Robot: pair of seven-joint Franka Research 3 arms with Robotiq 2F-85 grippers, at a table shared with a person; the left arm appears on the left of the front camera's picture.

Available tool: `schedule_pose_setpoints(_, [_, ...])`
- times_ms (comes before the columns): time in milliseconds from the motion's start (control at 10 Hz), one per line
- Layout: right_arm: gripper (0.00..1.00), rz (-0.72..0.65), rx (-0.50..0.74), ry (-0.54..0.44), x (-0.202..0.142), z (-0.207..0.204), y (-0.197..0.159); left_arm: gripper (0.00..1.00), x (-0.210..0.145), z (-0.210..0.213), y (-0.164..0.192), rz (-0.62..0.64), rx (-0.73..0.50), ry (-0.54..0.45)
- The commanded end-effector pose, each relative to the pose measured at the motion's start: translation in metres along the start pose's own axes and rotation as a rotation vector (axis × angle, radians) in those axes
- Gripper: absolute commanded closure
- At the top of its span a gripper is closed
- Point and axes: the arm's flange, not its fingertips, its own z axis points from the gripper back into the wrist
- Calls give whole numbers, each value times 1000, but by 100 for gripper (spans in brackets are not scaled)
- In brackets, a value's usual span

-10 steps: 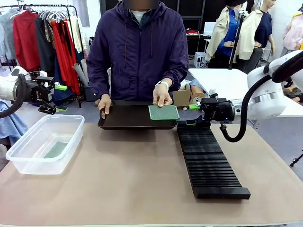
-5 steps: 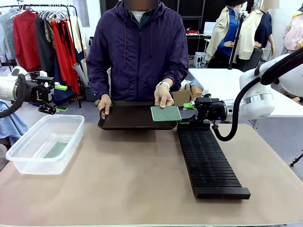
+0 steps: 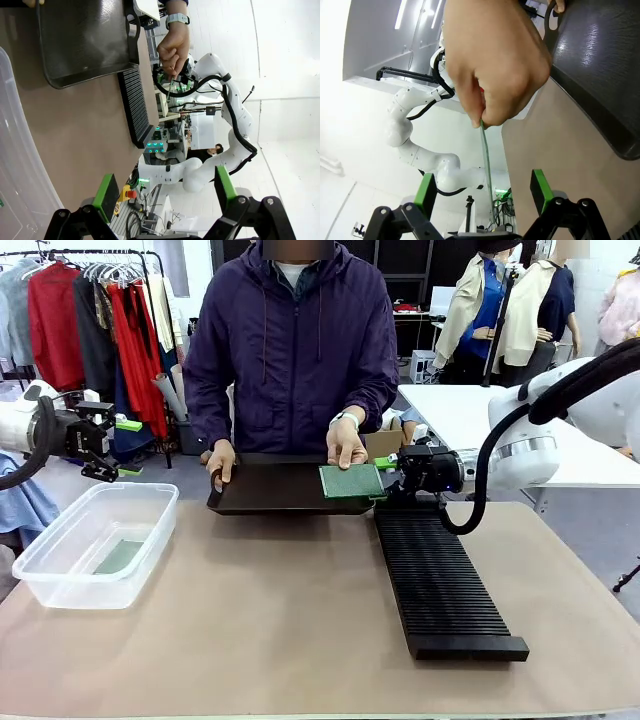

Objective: Sort PCBs into racks and boxes based on the side picked up.
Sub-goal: Pick up the Blank PCB handed by the Human.

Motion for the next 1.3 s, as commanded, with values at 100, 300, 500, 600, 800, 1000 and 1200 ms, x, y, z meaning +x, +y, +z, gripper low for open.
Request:
schedule_pose_setpoints(100, [0, -8, -6, -64, 17, -10, -1, 0, 0, 1, 0, 0, 1, -4])
schedule_pose_setpoints(300, [10, 4, 7, -99, 18, -12, -3, 0, 0, 1, 0, 0, 1, -4])
schedule_pose_setpoints(500, [47, 9, -4, -101, 18, -12, -2, 0, 0, 1, 0, 0, 1, -4])
schedule_pose_setpoints(600, [67, 3, -19, -88, 17, -14, -3, 0, 0, 1, 0, 0, 1, -4])
schedule_pose_setpoints(800, [100, -7, -19, -94, 18, -15, -3, 0, 0, 1, 0, 0, 1, -4])
schedule_pose_setpoints(1000, [100, -15, -14, -102, 18, -17, -4, 0, 0, 1, 0, 0, 1, -4])
schedule_pose_setpoints(1200, [100, -29, -16, -99, 19, -19, -5, 0, 0, 1, 0, 0, 1, -4])
